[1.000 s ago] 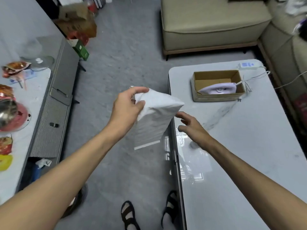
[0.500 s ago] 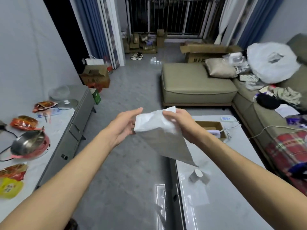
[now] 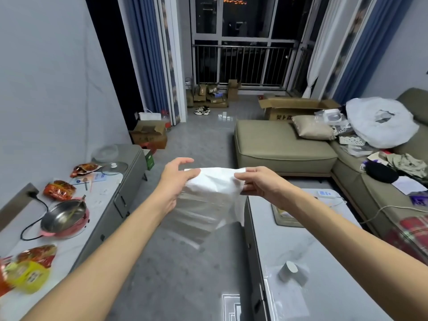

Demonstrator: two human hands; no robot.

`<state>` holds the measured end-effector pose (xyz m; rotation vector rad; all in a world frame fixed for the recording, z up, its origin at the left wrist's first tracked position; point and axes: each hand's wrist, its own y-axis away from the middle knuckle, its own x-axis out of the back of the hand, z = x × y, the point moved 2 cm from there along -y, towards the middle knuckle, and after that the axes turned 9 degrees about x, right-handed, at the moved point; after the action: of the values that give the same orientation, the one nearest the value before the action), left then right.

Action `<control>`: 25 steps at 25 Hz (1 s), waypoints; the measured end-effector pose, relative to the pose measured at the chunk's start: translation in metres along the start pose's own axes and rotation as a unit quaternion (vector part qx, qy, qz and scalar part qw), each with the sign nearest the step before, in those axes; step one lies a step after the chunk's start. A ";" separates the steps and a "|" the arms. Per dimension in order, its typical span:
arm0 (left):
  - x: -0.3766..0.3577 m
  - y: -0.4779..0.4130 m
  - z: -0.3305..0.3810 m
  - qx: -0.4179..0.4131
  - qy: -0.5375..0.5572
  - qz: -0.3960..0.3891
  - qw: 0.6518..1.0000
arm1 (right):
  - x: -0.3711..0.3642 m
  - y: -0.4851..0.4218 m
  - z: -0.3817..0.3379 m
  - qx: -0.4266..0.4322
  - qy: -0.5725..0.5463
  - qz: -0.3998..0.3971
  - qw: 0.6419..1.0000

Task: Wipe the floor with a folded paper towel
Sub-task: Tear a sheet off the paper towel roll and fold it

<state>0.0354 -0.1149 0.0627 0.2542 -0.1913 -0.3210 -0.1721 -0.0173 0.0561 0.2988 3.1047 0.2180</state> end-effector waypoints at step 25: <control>0.029 -0.004 0.009 -0.032 -0.110 0.036 0.993 | -0.013 -0.014 -0.005 0.140 0.041 0.142 0.979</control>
<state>0.0591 -0.1306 0.0745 0.1475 -0.4068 -0.2836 -0.1623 -0.0338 0.0586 0.7584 3.1587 -0.2139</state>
